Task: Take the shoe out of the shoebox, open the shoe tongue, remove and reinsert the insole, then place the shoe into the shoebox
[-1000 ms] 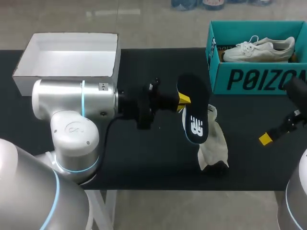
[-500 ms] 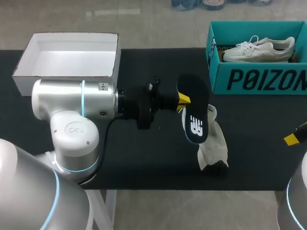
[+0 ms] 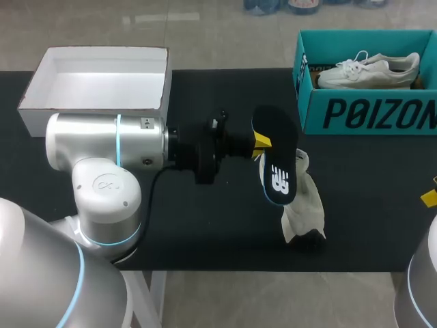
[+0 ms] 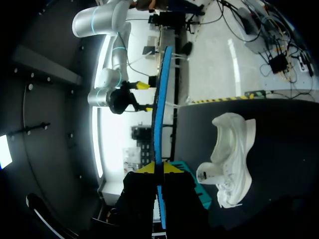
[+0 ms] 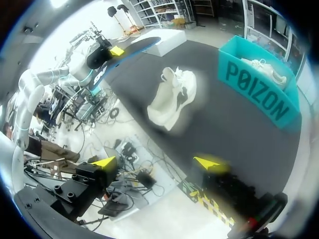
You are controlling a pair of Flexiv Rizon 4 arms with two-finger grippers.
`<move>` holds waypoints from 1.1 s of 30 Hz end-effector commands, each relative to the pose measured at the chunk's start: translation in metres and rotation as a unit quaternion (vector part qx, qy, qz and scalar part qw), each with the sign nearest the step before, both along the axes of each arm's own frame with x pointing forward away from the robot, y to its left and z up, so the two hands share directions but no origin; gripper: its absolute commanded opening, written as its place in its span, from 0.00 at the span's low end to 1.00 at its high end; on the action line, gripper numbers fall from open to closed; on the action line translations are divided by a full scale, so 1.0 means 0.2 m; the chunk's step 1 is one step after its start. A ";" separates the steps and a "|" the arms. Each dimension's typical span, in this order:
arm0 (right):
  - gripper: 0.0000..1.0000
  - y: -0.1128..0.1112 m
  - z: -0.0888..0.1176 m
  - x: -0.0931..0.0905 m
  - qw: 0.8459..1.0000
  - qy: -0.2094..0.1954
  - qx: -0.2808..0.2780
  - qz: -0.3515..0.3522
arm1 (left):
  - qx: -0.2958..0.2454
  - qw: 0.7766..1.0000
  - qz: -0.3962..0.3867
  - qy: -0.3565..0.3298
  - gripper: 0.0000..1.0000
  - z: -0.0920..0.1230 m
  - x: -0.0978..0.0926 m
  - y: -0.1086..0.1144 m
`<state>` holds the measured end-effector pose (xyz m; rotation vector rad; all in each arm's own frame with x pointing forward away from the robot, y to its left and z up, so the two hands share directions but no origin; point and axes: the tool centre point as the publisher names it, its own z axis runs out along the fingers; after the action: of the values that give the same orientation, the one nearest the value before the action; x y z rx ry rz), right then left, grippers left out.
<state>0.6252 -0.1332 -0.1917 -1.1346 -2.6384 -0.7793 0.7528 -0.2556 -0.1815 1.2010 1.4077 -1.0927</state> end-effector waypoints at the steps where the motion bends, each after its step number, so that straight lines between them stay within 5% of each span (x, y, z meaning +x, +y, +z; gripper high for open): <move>1: 1.00 -0.04 -0.08 -0.16 0.989 -0.112 0.076 -0.057 | 0.002 1.000 0.000 0.000 0.00 0.00 0.00 -0.01; 33: 1.00 0.14 -0.12 0.37 0.990 -0.130 0.034 -0.041 | 0.002 1.000 0.000 0.000 0.00 0.00 0.00 -0.01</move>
<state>0.6901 -0.1128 -0.2087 -1.1998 -2.7544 -1.0886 0.7527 -0.2558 -0.1816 1.2007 1.4074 -1.0923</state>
